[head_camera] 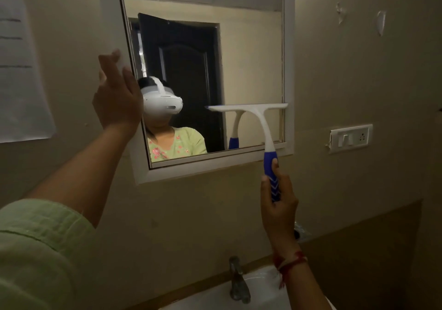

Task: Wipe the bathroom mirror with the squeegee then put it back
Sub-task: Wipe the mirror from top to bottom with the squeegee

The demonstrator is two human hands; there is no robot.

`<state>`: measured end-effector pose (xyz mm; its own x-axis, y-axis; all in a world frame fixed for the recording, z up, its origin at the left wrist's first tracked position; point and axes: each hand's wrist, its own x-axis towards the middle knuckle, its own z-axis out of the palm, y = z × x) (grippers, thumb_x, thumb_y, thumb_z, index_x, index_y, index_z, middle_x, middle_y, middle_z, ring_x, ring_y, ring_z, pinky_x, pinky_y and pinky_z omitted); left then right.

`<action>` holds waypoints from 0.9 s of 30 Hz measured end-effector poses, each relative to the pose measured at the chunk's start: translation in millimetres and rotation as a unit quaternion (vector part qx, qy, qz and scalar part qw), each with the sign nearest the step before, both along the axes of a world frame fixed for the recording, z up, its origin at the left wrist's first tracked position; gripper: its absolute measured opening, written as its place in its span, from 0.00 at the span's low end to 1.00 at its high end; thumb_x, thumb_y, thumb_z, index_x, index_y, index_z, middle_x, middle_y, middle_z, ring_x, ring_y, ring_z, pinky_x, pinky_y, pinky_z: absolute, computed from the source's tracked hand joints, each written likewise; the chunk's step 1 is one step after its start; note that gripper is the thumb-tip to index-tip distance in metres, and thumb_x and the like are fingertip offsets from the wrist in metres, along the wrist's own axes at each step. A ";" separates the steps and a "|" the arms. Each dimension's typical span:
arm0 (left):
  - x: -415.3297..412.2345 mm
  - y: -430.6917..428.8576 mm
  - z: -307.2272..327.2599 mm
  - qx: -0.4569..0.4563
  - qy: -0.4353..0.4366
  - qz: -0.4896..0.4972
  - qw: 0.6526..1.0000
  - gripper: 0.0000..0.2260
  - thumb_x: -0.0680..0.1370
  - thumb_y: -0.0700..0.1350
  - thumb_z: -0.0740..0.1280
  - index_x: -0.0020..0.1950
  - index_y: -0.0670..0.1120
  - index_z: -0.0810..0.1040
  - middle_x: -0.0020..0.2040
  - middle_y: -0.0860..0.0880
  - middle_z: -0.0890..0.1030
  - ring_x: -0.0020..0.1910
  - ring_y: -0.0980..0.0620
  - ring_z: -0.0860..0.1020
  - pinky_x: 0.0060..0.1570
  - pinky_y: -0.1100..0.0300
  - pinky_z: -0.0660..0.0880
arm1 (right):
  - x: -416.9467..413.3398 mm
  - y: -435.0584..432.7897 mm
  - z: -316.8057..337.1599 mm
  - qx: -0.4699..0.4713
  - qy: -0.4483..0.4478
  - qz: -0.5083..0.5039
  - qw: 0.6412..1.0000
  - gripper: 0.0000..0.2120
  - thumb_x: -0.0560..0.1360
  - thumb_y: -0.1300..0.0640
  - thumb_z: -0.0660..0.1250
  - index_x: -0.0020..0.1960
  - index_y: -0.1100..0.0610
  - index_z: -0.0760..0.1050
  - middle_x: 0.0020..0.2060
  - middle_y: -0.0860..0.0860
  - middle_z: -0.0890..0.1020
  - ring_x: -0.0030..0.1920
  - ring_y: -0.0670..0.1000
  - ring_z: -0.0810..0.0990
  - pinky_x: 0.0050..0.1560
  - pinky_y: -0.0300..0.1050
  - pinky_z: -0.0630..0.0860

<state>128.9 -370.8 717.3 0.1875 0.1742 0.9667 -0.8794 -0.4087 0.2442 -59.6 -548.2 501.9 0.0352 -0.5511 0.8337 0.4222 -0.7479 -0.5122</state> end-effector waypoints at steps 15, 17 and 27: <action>-2.7 1.3 0.8 0.010 0.001 -0.008 1.000 0.17 0.81 0.48 0.51 0.63 0.38 0.65 0.64 0.48 0.74 0.54 0.42 0.77 0.45 0.52 0.72 | -9.7 2.2 -27.4 0.009 0.022 0.005 1.000 0.17 0.75 0.50 0.59 0.64 0.45 0.66 0.44 0.40 0.77 0.36 0.39 0.76 0.33 0.27 0.73; -3.2 1.2 0.1 0.011 0.001 -0.008 1.000 0.17 0.81 0.48 0.51 0.63 0.38 0.65 0.64 0.48 0.74 0.54 0.43 0.76 0.45 0.53 0.72 | -6.3 2.8 -17.0 0.005 0.015 0.001 1.000 0.17 0.76 0.51 0.60 0.64 0.46 0.66 0.45 0.36 0.76 0.36 0.38 0.76 0.33 0.26 0.73; -1.3 0.8 -0.8 0.010 -0.008 -0.011 1.000 0.20 0.81 0.51 0.50 0.65 0.39 0.65 0.64 0.48 0.74 0.55 0.46 0.77 0.48 0.56 0.72 | -22.1 4.7 -65.2 0.039 0.064 0.006 0.997 0.19 0.76 0.61 0.62 0.65 0.50 0.68 0.42 0.46 0.76 0.36 0.40 0.76 0.34 0.30 0.74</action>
<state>127.6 -369.9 716.6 0.1762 0.1506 0.9728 -0.8918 -0.3938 0.2225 -81.7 -543.5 436.7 0.1450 -0.6133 0.7765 0.3586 -0.6988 -0.6189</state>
